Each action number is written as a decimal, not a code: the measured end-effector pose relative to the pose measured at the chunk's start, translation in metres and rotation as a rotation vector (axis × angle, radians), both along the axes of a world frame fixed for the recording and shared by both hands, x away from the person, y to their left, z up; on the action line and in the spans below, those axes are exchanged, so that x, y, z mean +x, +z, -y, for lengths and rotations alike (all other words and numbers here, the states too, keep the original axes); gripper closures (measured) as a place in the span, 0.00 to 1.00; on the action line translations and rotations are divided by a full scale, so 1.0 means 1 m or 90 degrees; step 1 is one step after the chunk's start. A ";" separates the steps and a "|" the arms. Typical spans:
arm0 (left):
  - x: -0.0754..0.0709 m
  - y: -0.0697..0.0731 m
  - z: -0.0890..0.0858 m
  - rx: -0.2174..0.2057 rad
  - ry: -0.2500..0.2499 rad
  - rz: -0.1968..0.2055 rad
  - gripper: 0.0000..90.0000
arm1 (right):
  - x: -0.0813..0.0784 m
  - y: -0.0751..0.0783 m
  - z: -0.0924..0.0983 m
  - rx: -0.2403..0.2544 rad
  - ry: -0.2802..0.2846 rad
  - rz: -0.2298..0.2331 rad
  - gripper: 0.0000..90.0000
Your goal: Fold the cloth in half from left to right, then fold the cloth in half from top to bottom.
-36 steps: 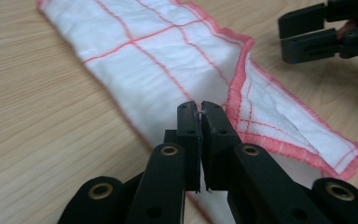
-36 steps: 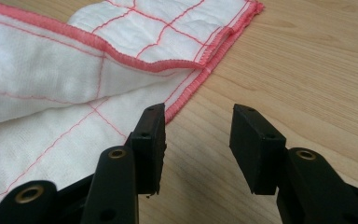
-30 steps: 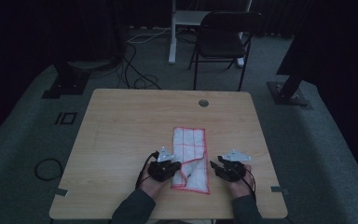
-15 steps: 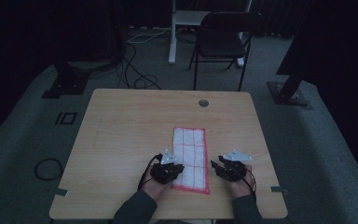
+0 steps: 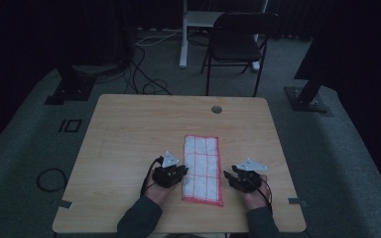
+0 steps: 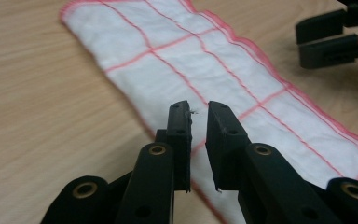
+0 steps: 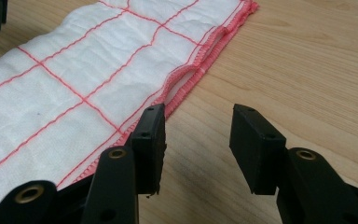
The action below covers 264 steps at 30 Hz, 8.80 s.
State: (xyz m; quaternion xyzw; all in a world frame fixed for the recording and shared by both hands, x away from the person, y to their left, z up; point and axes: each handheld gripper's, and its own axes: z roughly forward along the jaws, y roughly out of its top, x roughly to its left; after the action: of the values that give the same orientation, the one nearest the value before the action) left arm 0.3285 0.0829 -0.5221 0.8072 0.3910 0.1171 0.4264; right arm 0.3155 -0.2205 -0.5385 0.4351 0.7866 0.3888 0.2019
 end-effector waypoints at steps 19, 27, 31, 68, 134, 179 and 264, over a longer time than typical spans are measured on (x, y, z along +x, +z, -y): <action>0.025 0.000 -0.018 0.001 0.048 0.007 0.88 | 0.002 0.000 0.000 -0.003 0.002 -0.001 0.62; 0.039 -0.002 -0.016 0.002 0.061 0.001 0.88 | 0.007 0.002 -0.001 -0.004 0.005 0.001 0.62; 0.049 -0.001 -0.016 -0.001 0.076 -0.003 0.88 | 0.012 0.008 -0.003 -0.006 0.007 0.011 0.61; 0.087 -0.013 0.009 0.014 0.080 -0.035 0.74 | 0.087 0.016 -0.037 -0.012 -0.011 0.000 0.71; 0.113 0.014 0.025 0.026 0.087 -0.048 0.96 | 0.128 0.026 -0.048 0.016 -0.028 -0.023 0.94; 0.061 0.035 0.015 -0.004 0.040 0.014 0.96 | 0.064 0.055 -0.039 0.056 0.025 0.046 0.94; 0.065 -0.006 0.011 -0.070 0.071 -0.094 0.59 | 0.017 0.016 -0.041 0.026 0.075 -0.004 0.93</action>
State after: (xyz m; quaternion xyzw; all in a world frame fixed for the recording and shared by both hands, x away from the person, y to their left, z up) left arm 0.3939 0.0721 -0.5278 0.7659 0.4717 0.0588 0.4329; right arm 0.3322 -0.1793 -0.5225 0.3936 0.8033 0.4145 0.1674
